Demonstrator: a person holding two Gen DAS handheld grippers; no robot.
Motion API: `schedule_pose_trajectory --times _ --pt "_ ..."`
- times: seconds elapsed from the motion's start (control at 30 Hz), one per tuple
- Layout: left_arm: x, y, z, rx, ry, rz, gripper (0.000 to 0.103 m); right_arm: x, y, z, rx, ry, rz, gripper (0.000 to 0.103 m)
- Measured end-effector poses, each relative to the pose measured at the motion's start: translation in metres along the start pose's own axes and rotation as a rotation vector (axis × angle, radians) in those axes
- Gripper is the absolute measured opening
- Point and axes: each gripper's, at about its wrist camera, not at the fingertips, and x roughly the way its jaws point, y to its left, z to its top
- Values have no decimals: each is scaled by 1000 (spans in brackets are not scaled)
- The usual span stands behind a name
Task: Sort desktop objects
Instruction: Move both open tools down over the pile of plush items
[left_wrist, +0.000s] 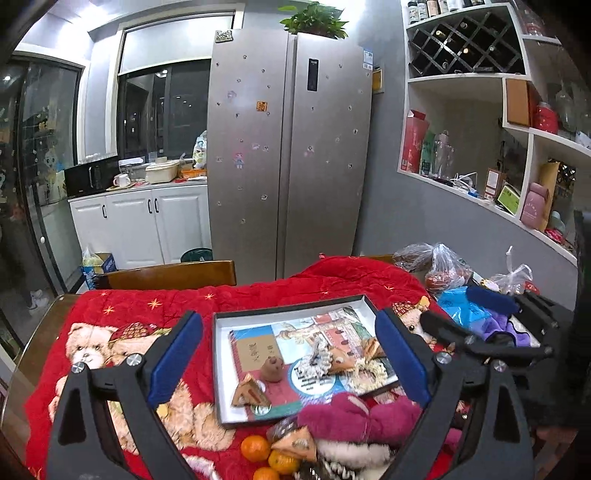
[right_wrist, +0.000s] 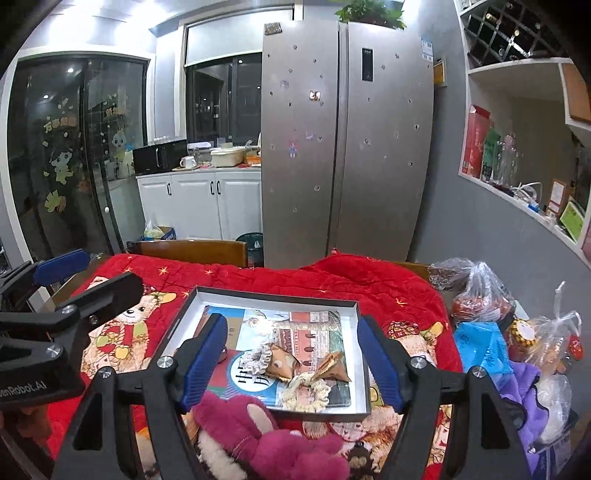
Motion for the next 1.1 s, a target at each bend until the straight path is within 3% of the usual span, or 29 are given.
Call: schedule_pose_trajectory --times 0.33,0.4,0.6,0.77,0.93,1.1 --pt "-83 10 -39 14 -35 44 99 -75 2 -11 23 -85 -27 79" --pt "-98 12 -52 7 -40 71 100 -90 4 -19 25 -98 -43 79" --pt "-126 12 -87 -46 -31 60 102 -119 8 -53 43 -102 -70 82" --pt "-123 12 -126 -53 28 125 102 -124 9 -85 76 -64 -82 82" --pt "-104 19 -169 -102 145 122 102 -122 6 -118 121 -31 -59 82" --pt "-83 21 -200 -101 230 133 102 -108 9 -156 118 65 -64 82"
